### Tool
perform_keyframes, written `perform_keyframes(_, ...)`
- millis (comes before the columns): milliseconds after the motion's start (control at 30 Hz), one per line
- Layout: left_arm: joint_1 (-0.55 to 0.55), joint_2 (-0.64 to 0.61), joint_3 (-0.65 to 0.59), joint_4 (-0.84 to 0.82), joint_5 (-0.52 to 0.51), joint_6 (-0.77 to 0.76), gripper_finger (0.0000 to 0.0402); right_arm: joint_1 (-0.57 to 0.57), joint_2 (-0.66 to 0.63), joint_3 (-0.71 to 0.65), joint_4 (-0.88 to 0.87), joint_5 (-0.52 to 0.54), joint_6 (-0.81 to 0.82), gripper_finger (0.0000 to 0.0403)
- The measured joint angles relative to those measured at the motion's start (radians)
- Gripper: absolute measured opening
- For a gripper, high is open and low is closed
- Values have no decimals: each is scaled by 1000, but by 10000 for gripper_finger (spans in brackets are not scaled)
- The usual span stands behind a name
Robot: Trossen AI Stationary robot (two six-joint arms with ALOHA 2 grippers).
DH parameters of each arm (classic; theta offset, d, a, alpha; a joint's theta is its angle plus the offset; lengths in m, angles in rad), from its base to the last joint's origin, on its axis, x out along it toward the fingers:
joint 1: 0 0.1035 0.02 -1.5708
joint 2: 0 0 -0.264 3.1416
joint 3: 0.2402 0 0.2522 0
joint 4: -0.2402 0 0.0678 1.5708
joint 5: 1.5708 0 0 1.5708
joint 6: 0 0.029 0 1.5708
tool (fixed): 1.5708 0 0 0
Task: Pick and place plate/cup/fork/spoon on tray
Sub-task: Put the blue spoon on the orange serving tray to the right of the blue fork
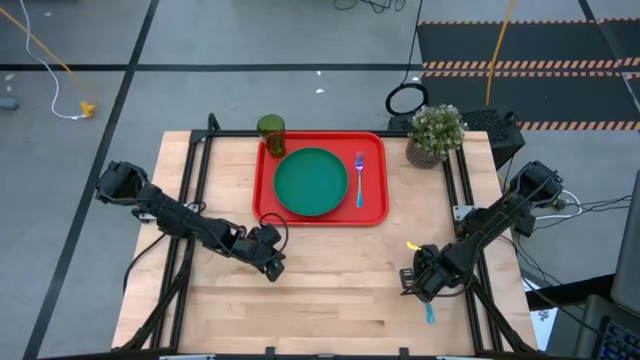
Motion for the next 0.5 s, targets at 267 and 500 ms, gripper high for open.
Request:
perform_keyframes(267, 33, 0, 0, -1, 19, 41, 5, -25, -81, -3, -35, 24, -33, 5)
perform_keyframes(500, 44, 0, 0, -3, 69, 20, 5, -129, -224, -2, -58, 107, -105, 2)
